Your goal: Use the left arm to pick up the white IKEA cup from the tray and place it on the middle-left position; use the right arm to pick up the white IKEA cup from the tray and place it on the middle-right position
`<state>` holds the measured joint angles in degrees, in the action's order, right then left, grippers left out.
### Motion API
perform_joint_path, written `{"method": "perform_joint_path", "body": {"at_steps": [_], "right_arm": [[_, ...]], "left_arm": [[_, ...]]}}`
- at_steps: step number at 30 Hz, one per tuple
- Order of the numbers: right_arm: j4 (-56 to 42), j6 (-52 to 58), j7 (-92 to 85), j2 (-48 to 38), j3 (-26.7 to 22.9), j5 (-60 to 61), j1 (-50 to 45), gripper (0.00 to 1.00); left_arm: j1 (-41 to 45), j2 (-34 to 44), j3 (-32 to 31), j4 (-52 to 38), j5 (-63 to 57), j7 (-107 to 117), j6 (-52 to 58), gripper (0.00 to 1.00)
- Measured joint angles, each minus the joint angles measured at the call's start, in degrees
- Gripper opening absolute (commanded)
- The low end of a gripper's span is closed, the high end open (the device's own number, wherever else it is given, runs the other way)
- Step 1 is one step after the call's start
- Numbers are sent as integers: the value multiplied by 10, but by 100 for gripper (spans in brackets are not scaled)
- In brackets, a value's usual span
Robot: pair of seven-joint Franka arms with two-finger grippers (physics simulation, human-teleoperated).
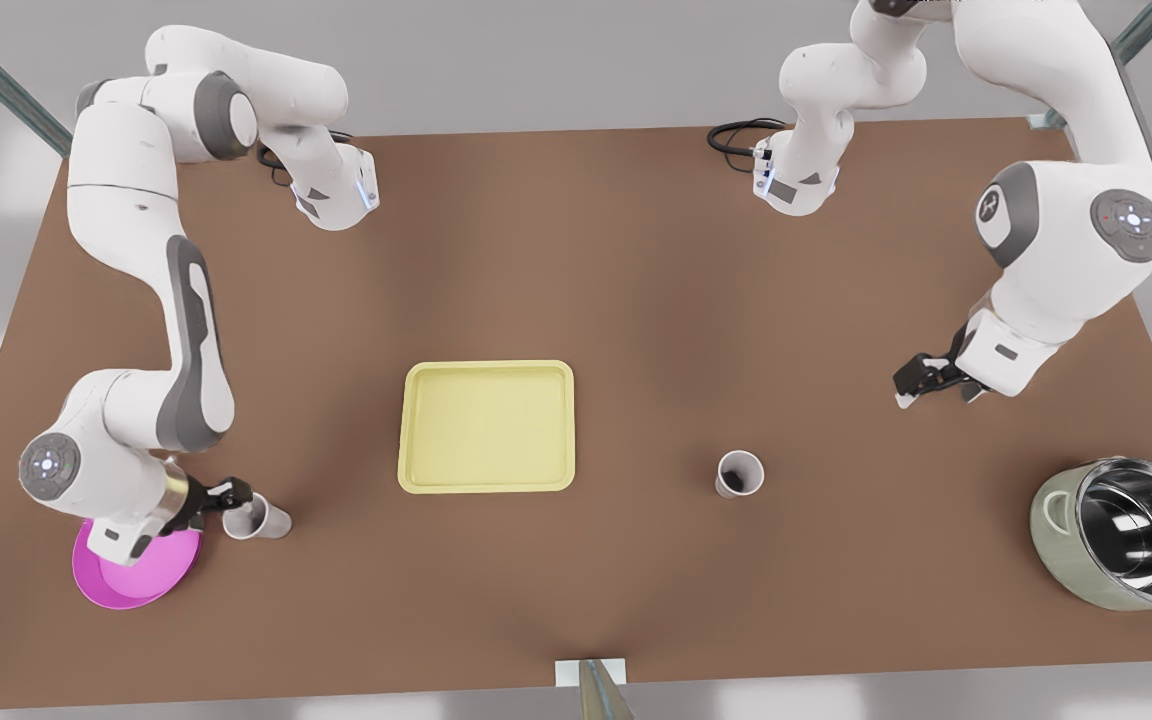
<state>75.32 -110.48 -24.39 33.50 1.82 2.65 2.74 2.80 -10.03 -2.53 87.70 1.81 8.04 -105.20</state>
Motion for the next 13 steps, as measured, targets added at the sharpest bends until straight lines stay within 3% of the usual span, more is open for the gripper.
{"method": "perform_joint_path", "body": {"at_steps": [2, 13], "right_arm": [[-12, 44, 16, -38, 5, -2, -23, 100], [-23, 167, 107, -69, 13, -3, -29, 100]], "left_arm": [[-1, -5, 1, -7, 2, -9, 24, 100], [-5, -6, 2, -16, 4, -42, 75, 100]]}}
